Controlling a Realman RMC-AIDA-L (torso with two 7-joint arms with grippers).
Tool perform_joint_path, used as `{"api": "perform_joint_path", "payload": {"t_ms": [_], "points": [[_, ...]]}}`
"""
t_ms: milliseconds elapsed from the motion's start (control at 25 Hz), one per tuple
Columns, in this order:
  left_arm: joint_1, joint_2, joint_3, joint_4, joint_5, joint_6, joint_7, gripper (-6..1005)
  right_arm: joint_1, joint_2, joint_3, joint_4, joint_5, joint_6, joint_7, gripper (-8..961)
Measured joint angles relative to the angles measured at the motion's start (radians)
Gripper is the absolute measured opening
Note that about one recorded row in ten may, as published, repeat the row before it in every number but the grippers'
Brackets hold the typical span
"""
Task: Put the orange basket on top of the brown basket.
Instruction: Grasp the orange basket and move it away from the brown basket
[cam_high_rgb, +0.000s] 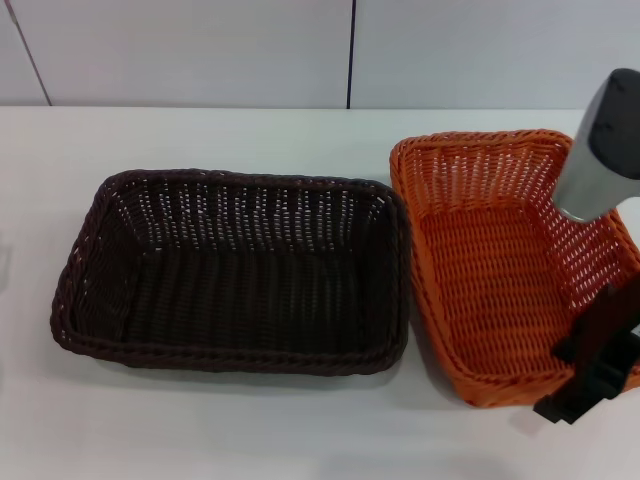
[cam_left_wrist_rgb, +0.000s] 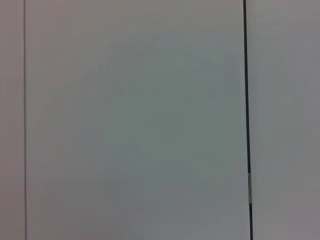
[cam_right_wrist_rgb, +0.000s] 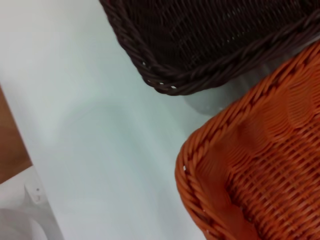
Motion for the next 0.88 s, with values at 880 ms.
{"api": "perform_joint_path", "payload": {"t_ms": [880], "points": [[-0.02, 0.003, -0.011, 0.032, 0.004, 0.001, 0.0, 783, 0.009, 0.01, -0.108, 0.118, -0.063, 0.163, 0.046, 394]]}}
